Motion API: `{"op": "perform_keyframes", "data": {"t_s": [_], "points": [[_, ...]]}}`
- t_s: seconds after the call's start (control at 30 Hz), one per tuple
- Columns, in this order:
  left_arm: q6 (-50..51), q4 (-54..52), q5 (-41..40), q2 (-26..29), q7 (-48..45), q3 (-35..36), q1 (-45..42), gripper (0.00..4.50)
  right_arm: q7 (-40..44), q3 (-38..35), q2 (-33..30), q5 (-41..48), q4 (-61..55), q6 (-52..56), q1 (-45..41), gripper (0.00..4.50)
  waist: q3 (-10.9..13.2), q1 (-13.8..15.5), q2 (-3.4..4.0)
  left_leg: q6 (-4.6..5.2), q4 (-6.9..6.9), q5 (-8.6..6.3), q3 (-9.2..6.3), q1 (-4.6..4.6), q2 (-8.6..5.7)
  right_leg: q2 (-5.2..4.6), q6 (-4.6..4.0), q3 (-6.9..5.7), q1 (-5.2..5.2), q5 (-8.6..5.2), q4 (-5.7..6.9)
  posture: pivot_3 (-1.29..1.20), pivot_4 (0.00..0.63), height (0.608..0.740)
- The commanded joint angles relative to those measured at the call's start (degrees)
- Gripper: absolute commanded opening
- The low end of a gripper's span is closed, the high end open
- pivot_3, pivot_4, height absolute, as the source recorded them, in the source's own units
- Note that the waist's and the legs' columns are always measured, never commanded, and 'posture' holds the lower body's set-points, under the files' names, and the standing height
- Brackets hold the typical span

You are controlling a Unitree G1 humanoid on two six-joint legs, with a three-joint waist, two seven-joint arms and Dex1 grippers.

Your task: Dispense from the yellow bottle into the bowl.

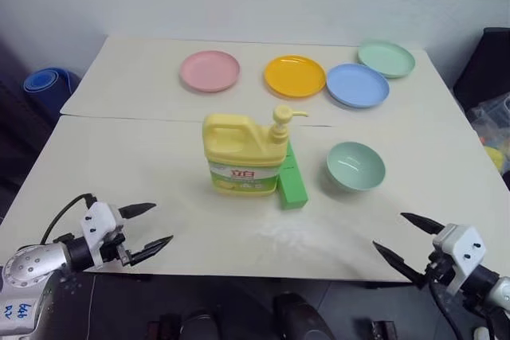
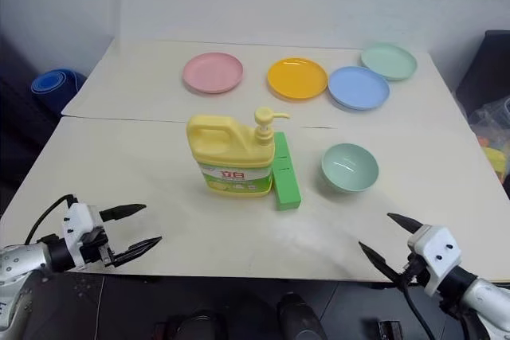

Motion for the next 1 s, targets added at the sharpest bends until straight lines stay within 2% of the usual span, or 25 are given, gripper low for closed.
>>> {"op": "perform_keyframes", "data": {"t_s": [0.03, 0.13, 0.3, 0.37, 0.4, 0.57, 0.73, 0.87, 1.0], "points": [[2.6, -2.6, -2.6, 0.7, -0.7, -0.2, -0.6, 4.42, -2.6, -0.8, 0.1, 3.7, -4.8, 5.4, -0.4, 4.5, 0.0, 0.0, 0.0, 0.0, 0.0, 0.0, 0.0, 0.0, 0.0, 0.0, 0.0, 0.0, 0.0, 0.0, 0.0, 0.0, 0.15, 0.74], [4.8, -4.3, -5.4, 1.9, -4.5, -1.2, -1.6, 4.42, -6.8, 2.5, -2.0, 7.5, -11.7, 16.6, -5.1, 4.5, 0.0, -0.2, 0.02, 0.0, 0.02, 0.0, 0.01, 0.0, 0.01, -0.01, 0.0, 0.0, -0.02, 0.0, 0.03, 0.0, 0.15, 0.74], [6.0, -6.8, -6.5, 3.1, -8.6, -4.7, -3.7, 4.42, -17.4, 15.5, -5.1, 8.9, -19.5, 42.1, -19.9, 4.5, 0.0, -0.8, 0.07, -0.03, 0.11, 0.01, 0.02, 0.01, 0.06, 0.02, 0.0, 0.06, -0.12, 0.0, 0.25, 0.0, 0.15, 0.74], [6.2, -7.1, -6.1, 3.0, -8.7, -5.8, -4.7, 4.42, -22.4, 21.1, -3.5, 7.1, -19.5, 50.0, -26.2, 4.5, 0.0, -0.7, 0.03, -0.06, 0.05, -0.01, 0.02, -0.11, 0.07, 0.03, 0.0, 0.04, -0.31, 0.0, 0.27, 0.0, 0.15, 0.74], [6.1, -7.0, -5.8, 2.9, -8.6, -6.1, -5.2, 4.42, -25.6, 23.3, -0.8, 6.4, -18.3, 53.0, -30.0, 4.5, -0.1, -0.6, 0.01, -0.08, 0.06, -0.02, 0.02, -0.21, 0.07, 0.03, 0.0, 0.02, -0.51, 0.0, 0.41, 0.0, 0.15, 0.74], [6.4, -6.5, -5.7, 3.1, -8.9, -6.8, -6.4, 4.42, -36.5, 31.8, 9.3, -0.2, -10.3, 60.9, -42.5, 4.5, -0.1, -1.6, 0.0, -0.15, 0.31, 0.01, 0.4, -1.13, 0.07, -0.06, 0.0, -0.13, -1.98, 0.0, 1.22, 0.0, 0.15, 0.74], [6.8, -6.8, -6.0, 3.3, -8.3, -6.0, -6.2, 4.42, -40.7, 32.8, 16.2, -2.7, -4.6, 65.2, -47.5, 4.5, -0.1, -3.2, -0.01, -0.22, 0.39, 0.05, 0.45, -1.09, 0.15, 0.0, -0.02, -0.18, -2.08, -0.01, 1.51, 0.0, 0.15, 0.74], [6.5, -6.9, -5.9, 3.4, -8.5, -5.3, -5.0, 4.42, -40.9, 29.9, 22.6, -0.3, -2.9, 66.6, -50.0, 4.5, -0.1, -4.1, -0.06, -0.26, 0.3, 0.07, 0.44, -1.04, 0.16, 0.03, -0.02, -0.18, -2.05, -0.01, 1.56, 0.0, 0.15, 0.74], [6.9, -7.5, -6.0, 3.3, -7.5, -4.1, -4.1, 4.42, -37.1, 26.3, 22.8, 3.7, -6.8, 71.4, -51.0, 4.5, -0.1, -4.8, -0.05, -0.32, 0.22, 0.1, 0.42, -1.03, 0.17, 0.04, -0.02, -0.21, -2.1, -0.01, 1.66, 0.0, 0.15, 0.74]]}}
